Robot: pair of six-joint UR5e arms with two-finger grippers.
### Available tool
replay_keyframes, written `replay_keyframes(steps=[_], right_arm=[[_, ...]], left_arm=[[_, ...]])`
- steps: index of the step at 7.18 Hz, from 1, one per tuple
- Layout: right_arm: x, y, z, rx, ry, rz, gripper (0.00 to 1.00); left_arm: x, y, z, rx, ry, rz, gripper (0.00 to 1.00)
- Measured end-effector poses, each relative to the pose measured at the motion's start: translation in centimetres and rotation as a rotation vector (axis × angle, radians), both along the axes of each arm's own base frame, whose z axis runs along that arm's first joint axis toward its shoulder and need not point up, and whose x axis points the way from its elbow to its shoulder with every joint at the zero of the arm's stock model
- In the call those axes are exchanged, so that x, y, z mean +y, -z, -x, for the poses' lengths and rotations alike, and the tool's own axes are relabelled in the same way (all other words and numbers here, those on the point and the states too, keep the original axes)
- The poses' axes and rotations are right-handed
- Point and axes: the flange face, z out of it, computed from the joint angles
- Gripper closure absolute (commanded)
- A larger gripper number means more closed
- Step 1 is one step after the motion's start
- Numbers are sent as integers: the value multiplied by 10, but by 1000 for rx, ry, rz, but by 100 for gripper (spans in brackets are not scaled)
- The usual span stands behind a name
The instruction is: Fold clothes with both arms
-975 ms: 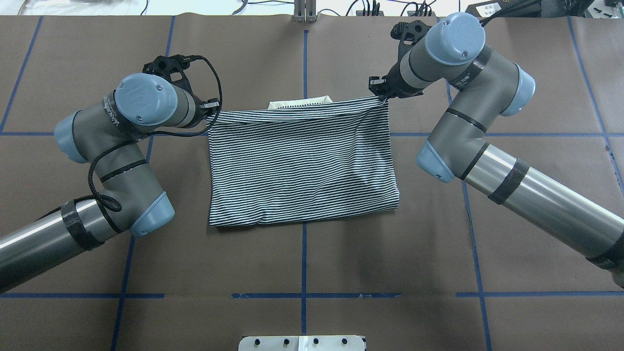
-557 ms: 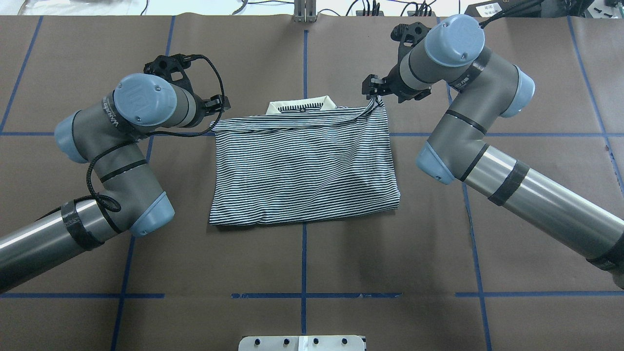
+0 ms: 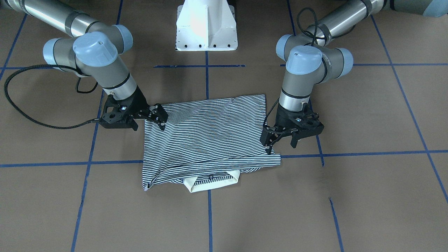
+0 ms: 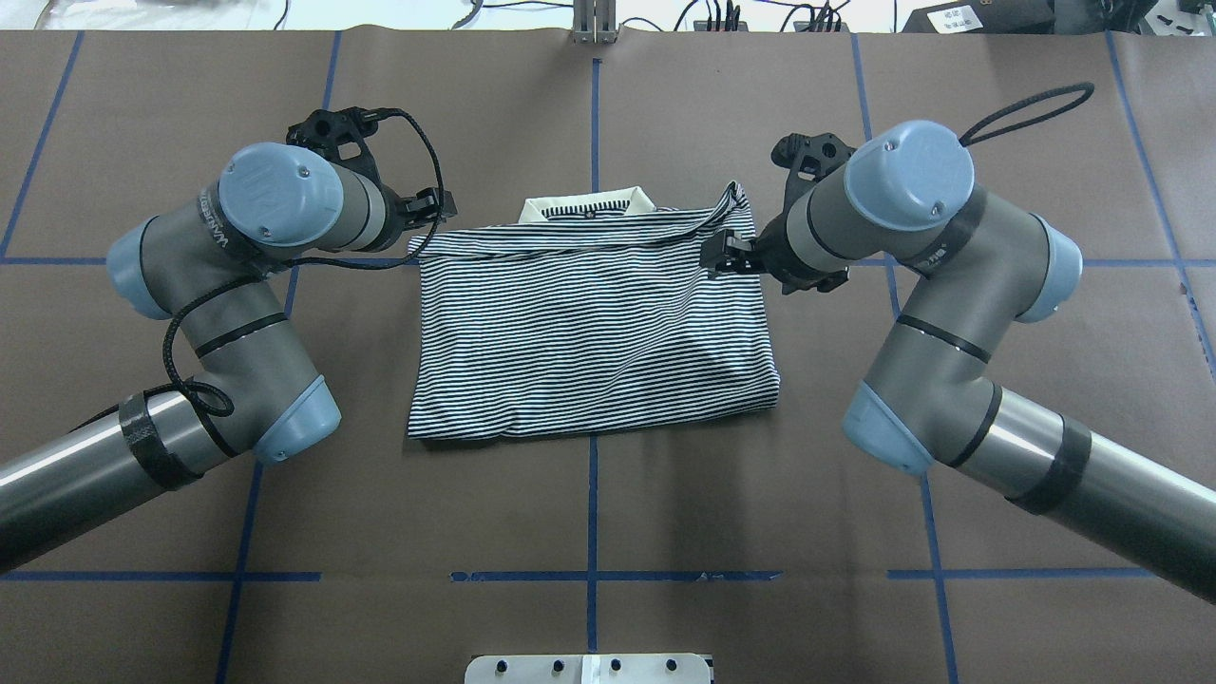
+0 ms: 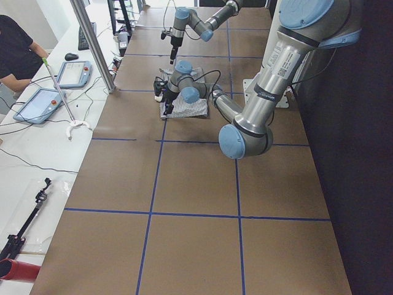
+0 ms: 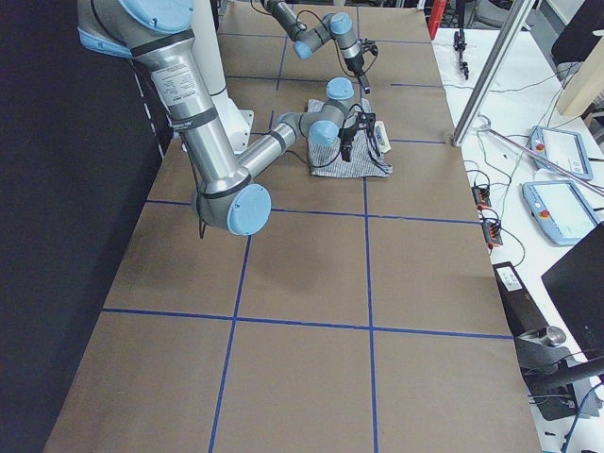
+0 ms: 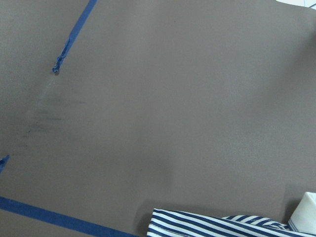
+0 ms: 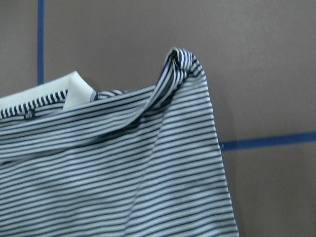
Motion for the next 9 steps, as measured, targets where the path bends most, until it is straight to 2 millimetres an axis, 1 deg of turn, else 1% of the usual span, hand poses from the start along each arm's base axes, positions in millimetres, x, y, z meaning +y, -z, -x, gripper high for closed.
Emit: replay_keyframes(steps=[1, 2, 3, 6, 7, 8, 9], right_arm=[[26, -8, 6, 9, 7, 50, 0], [43, -17, 14, 24, 20, 81, 0], [53, -27, 20, 42, 32, 100, 0], [66, -51, 31, 90, 53, 132, 1], [68, -58, 36, 102, 59, 139, 3], [69, -62, 40, 109, 64, 143, 16], [70, -62, 42, 111, 67, 144, 36]], left_arm=[[1, 4, 1, 8, -1, -5, 0], [2, 8, 2, 15, -1, -10, 0], [4, 12, 4, 23, -1, -15, 0], [6, 20, 6, 36, 0, -20, 0], [7, 21, 7, 39, 1, -22, 0], [7, 23, 8, 40, 1, -23, 0], [8, 23, 8, 41, 1, -24, 0]])
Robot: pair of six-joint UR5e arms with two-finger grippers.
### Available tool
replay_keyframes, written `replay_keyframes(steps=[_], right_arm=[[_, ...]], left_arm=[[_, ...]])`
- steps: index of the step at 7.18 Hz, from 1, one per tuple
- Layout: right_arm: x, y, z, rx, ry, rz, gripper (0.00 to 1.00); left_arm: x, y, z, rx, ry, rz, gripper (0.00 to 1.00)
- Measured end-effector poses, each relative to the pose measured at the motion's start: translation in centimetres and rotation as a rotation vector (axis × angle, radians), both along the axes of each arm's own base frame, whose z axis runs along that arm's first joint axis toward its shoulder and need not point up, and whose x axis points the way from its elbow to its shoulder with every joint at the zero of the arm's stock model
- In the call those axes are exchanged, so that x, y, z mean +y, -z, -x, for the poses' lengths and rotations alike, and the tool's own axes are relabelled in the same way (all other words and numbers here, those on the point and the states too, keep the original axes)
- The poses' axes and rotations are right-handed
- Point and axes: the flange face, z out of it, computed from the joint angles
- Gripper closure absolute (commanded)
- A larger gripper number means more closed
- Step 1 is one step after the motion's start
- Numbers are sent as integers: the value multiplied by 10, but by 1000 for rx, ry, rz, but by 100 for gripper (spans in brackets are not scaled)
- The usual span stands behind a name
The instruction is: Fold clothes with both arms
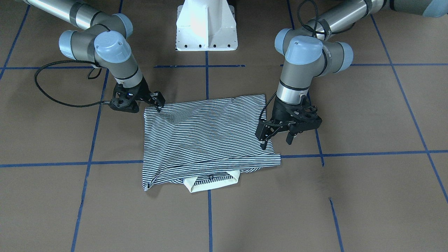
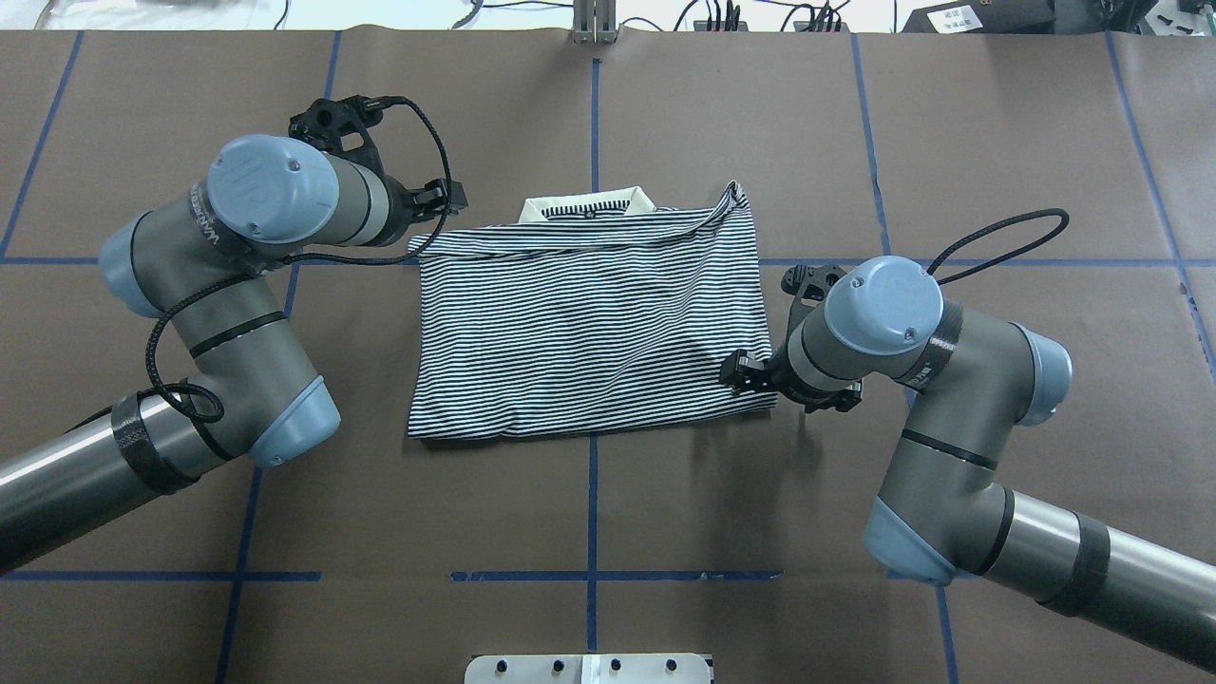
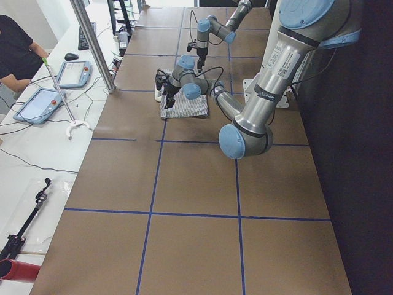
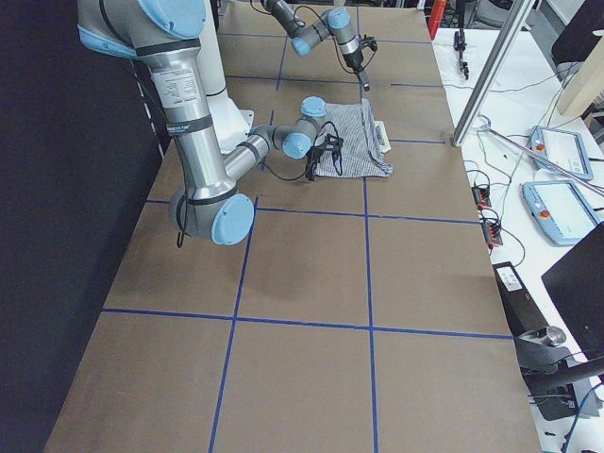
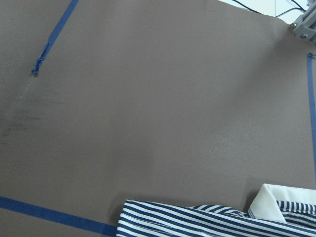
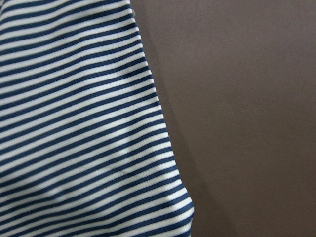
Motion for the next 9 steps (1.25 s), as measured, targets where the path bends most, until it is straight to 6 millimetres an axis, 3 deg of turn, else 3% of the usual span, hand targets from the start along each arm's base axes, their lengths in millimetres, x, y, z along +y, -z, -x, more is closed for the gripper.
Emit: replay_keyframes(steps=[1, 2, 7, 9], right_arm=[[1, 0, 2, 1, 2, 1, 79], [1, 0, 2, -1, 5, 2, 100], [4, 11, 1, -25, 26, -5, 100], [10, 14, -13, -29, 31, 7, 100]], left_arm=[[0, -1, 0, 0, 0, 0, 0], [0, -1, 1, -1, 0, 0, 0], [1, -2, 0, -2, -1, -1, 0], [1, 2, -1, 3, -2, -5, 0]])
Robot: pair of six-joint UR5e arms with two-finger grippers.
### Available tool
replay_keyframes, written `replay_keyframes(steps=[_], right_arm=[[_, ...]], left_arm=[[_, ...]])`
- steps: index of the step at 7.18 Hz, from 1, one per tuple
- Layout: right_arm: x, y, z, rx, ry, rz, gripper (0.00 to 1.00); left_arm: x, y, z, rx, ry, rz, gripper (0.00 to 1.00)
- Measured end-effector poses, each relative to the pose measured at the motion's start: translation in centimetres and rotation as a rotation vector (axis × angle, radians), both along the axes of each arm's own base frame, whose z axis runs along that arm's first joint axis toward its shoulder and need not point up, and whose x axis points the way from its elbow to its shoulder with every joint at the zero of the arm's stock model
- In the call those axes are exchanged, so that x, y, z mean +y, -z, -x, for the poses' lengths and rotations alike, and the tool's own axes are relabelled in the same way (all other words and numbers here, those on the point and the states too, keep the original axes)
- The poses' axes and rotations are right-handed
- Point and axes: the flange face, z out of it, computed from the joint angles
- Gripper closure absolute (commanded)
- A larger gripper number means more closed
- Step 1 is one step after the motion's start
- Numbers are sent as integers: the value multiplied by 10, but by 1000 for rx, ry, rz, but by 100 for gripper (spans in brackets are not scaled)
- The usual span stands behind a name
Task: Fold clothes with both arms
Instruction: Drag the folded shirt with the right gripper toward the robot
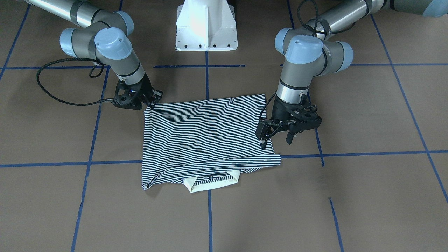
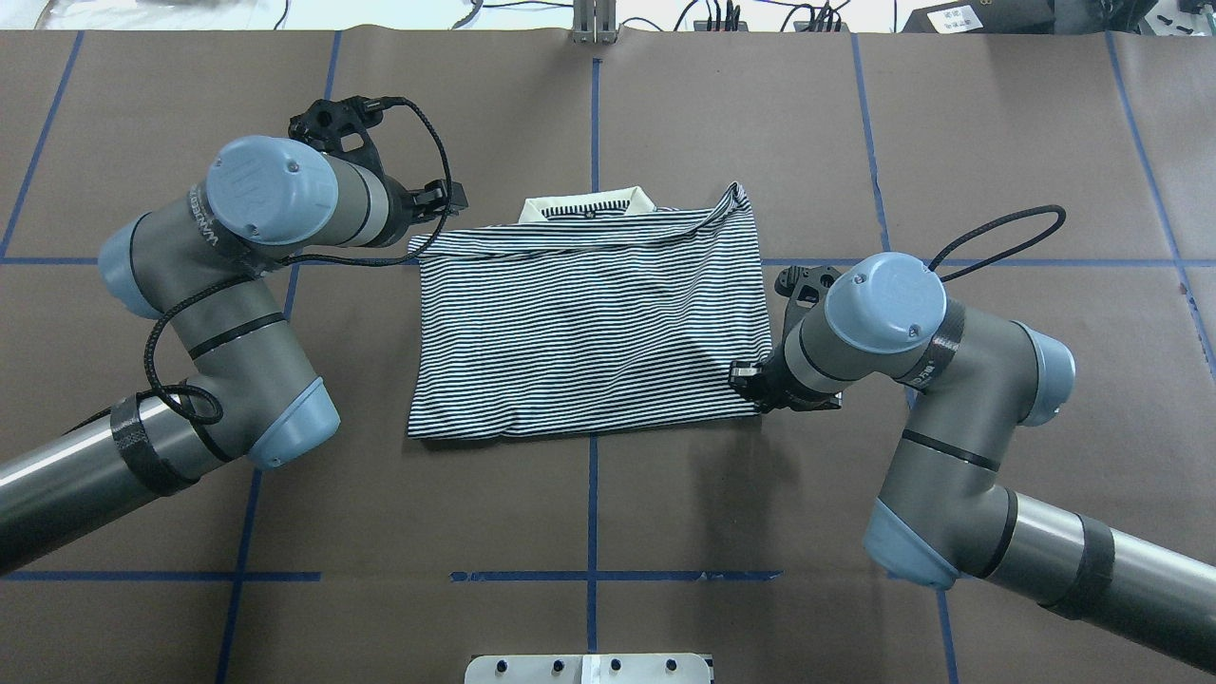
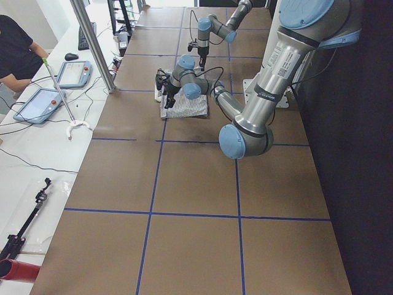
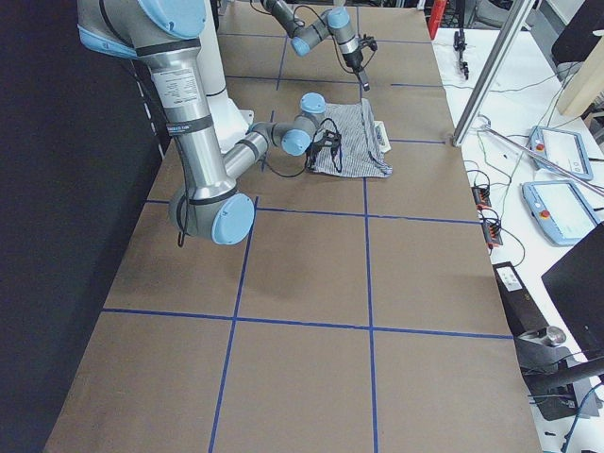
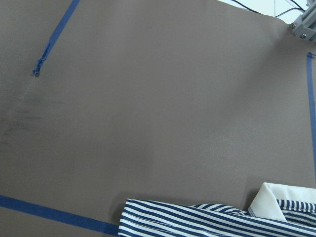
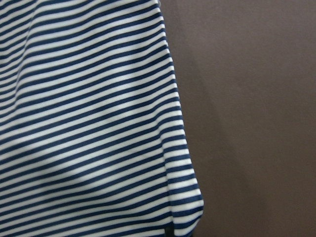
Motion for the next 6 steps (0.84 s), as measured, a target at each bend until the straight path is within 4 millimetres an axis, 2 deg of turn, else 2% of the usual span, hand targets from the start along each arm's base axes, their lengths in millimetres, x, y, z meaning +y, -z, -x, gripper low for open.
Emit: replay_keyframes(steps=[1, 2, 4, 5, 6], right_arm=[[14, -1, -15, 9, 7, 12, 100], [38, -4, -30, 22, 30, 24, 100], [115, -15, -44, 43, 139, 42, 100], [159, -15, -44, 47, 194, 66, 100], [196, -11, -40, 45, 232, 99, 1]], left_arm=[[0, 2, 0, 3, -1, -2, 0], [1, 4, 0, 6, -1, -5, 0], [2, 7, 0, 9, -2, -7, 0], [3, 7, 1, 10, -1, -8, 0], [4, 8, 1, 11, -1, -10, 0]])
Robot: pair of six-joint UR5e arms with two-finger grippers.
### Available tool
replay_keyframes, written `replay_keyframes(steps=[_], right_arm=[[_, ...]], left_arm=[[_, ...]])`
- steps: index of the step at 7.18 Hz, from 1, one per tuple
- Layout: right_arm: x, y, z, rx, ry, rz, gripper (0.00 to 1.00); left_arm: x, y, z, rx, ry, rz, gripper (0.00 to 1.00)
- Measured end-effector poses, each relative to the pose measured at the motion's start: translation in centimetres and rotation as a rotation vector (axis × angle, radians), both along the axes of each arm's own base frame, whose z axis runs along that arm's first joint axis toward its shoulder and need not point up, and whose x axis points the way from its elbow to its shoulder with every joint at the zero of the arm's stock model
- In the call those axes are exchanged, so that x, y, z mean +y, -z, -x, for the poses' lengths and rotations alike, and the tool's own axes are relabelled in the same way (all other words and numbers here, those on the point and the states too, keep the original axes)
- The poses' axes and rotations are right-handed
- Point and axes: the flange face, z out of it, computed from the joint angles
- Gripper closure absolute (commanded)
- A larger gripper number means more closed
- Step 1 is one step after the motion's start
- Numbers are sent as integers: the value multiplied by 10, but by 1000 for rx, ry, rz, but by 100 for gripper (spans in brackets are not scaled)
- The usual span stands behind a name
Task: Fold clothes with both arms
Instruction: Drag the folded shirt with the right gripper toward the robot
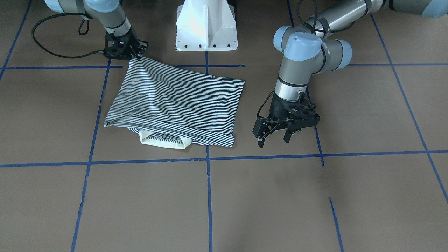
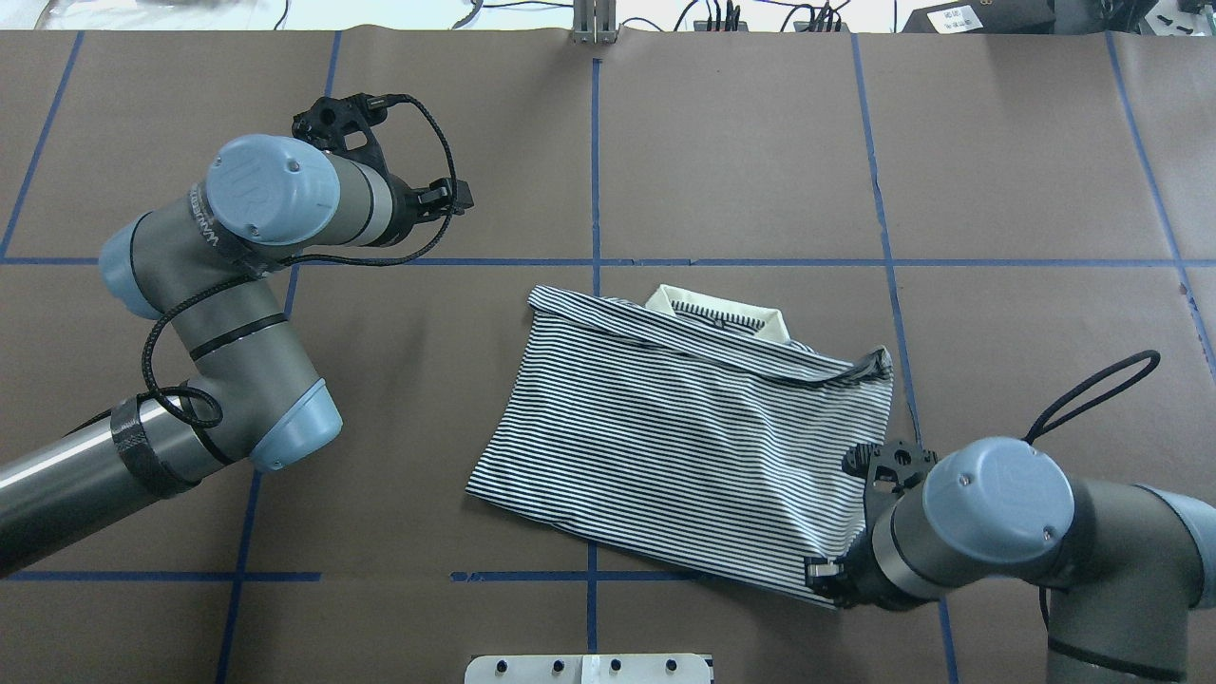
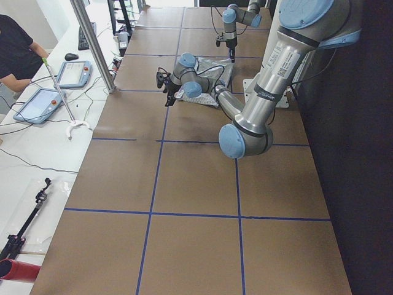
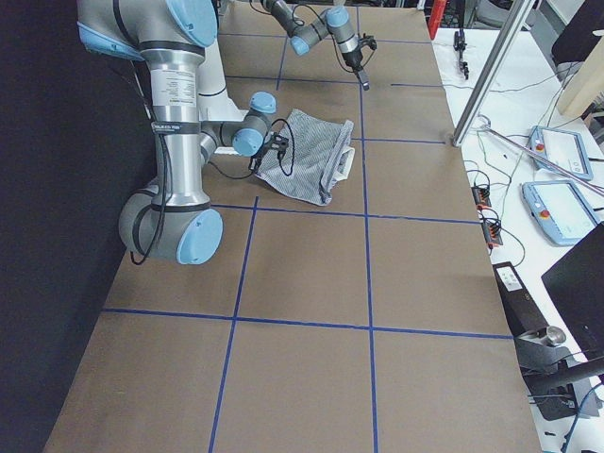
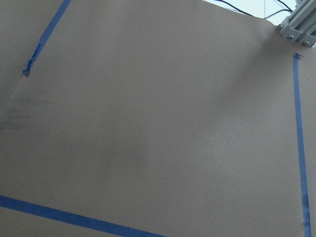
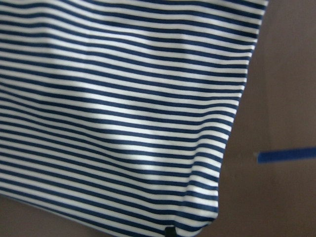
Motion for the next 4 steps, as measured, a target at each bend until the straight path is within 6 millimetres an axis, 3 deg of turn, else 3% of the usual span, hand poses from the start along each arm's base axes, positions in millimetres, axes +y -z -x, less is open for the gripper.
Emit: replay_keyframes(steps=[1, 2, 3, 4], right_arm=[[22, 4, 2, 1, 18, 25, 0], [31, 7, 1, 2, 15, 44, 0], [24, 12, -5, -5, -19, 56, 0], [2, 21, -19, -25, -79, 55, 0]], left_arm=[[1, 1, 0, 1, -1, -1, 0], [3, 2, -1, 4, -5, -2, 0], [7, 4, -4, 7, -15, -2, 0], [16, 7, -7, 10, -38, 5, 0]])
